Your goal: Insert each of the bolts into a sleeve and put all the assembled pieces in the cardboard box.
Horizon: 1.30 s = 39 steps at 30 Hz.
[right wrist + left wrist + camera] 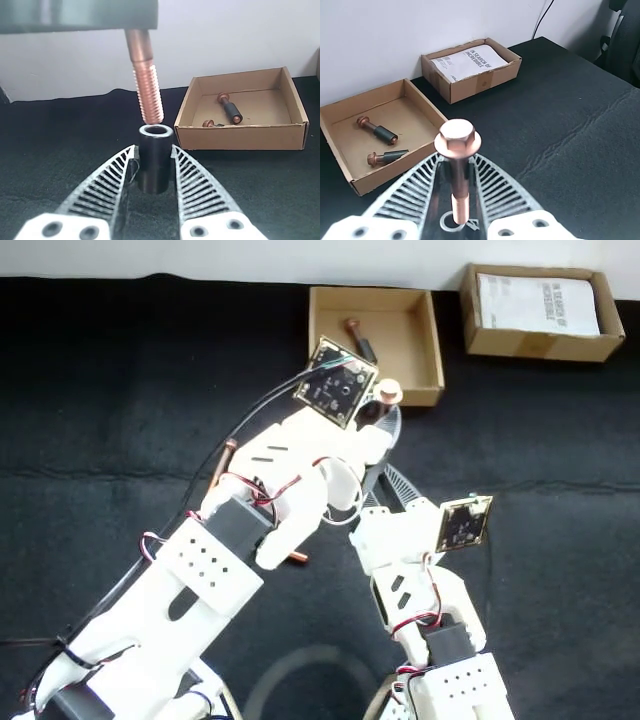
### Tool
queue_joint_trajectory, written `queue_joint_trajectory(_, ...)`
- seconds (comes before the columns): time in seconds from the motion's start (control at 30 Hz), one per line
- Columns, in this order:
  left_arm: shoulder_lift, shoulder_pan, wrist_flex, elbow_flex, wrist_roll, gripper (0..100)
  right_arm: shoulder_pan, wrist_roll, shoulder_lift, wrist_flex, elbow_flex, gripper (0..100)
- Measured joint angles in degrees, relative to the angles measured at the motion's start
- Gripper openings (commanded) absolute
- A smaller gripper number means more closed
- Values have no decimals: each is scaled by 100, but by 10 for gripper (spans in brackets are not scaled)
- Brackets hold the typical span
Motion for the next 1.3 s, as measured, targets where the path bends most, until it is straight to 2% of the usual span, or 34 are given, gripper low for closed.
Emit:
queue_joint_trajectory(0.6,624,-220,62,-9,-141,9,-9,0,0,0,0,7)
queue_joint_trajectory(0.97,563,105,1873,-88,-193,15,-18,9,9,0,9,7)
queue_joint_trajectory(1.03,492,105,1969,-123,-202,72,-18,18,9,0,18,7)
queue_joint_trajectory(1.2,237,123,2127,-132,-193,299,18,18,9,0,18,7)
queue_joint_trajectory(1.3,44,88,2374,-123,-176,302,-9,18,9,9,18,7)
